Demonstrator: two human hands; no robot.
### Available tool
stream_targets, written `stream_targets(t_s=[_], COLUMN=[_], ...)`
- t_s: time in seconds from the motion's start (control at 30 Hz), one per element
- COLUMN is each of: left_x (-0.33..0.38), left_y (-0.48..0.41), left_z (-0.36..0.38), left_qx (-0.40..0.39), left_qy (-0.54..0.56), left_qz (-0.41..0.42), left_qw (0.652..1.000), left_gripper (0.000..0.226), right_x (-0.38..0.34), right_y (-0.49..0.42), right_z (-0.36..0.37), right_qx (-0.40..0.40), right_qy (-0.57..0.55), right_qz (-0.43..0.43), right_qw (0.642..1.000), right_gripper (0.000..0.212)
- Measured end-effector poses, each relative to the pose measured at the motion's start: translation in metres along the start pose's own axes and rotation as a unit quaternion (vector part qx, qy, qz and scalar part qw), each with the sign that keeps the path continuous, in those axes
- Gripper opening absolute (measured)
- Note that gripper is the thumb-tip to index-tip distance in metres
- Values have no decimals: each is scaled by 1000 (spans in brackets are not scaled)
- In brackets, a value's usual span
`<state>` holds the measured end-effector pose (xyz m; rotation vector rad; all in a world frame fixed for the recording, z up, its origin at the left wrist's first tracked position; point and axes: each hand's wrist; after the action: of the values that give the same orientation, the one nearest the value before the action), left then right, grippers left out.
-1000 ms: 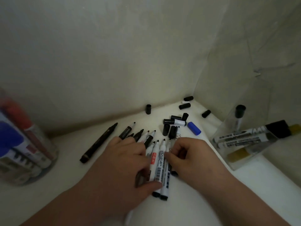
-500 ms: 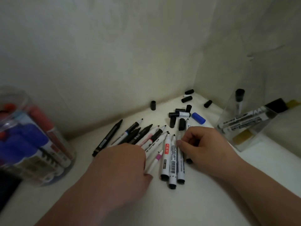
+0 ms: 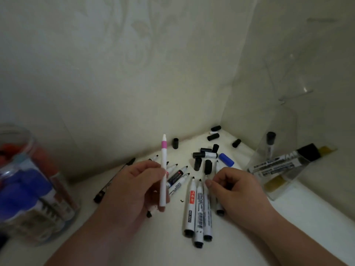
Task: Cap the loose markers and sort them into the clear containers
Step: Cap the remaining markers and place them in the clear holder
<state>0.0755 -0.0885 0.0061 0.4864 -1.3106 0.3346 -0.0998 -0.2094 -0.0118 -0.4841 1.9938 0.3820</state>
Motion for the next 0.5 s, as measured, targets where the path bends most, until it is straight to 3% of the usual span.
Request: stream_targets(t_s=[0.17, 0.27, 0.37, 0.43, 0.5], left_x=[-15, -23, -26, -25, -23], left_y=[7, 8, 5, 3, 1], left_z=[18, 22, 20, 19, 19], left_qx=[-57, -86, -61, -40, -24], left_qy=[87, 63, 26, 21, 19], left_qz=[-17, -16, -2, 10, 23], left_qw=[994, 994, 998, 999, 999], left_gripper=[14, 8, 12, 12, 12], right_x=[2, -5, -33, -58, -77], right_y=[-1, -2, -25, -57, -97], right_z=[0, -3, -10, -11, -8], right_qx=[41, 78, 78, 64, 58], right_qy=[60, 112, 181, 239, 312], right_qz=[-20, -68, -145, -134, -84], right_qw=[997, 988, 970, 960, 945], right_gripper=[17, 11, 10, 18, 12])
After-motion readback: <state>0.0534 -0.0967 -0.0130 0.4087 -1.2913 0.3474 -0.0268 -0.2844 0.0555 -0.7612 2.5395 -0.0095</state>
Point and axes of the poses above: each hand's wrist, its own y-axis away from the middle knuckle, its own z-axis out of the palm, x = y × z, and after that the axes turned 8 degrees about -y, right-handed
